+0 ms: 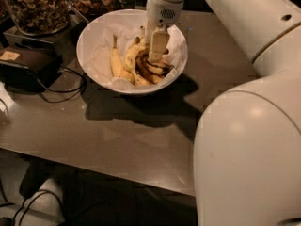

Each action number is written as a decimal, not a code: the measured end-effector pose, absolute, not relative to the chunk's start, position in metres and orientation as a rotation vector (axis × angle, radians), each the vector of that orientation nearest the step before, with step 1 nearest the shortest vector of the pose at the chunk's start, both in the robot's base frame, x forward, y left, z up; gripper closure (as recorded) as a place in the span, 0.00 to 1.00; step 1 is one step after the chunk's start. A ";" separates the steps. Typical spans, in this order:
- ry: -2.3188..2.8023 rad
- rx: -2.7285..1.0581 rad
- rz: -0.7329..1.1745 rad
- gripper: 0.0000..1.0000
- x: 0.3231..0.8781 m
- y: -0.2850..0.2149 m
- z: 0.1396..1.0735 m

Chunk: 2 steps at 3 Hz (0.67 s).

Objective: Pick banana from white bowl

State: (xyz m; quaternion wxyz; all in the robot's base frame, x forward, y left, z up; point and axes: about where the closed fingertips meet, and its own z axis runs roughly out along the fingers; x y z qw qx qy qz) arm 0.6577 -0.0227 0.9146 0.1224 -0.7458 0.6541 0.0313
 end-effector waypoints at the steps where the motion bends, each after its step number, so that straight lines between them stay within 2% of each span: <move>1: 1.908 -2.176 0.089 0.87 0.657 -0.022 0.916; 2: 1.909 -2.176 0.088 1.00 0.657 -0.022 0.916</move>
Offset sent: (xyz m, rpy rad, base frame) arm -0.0004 0.0003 0.0012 -0.0010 -0.0016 0.0000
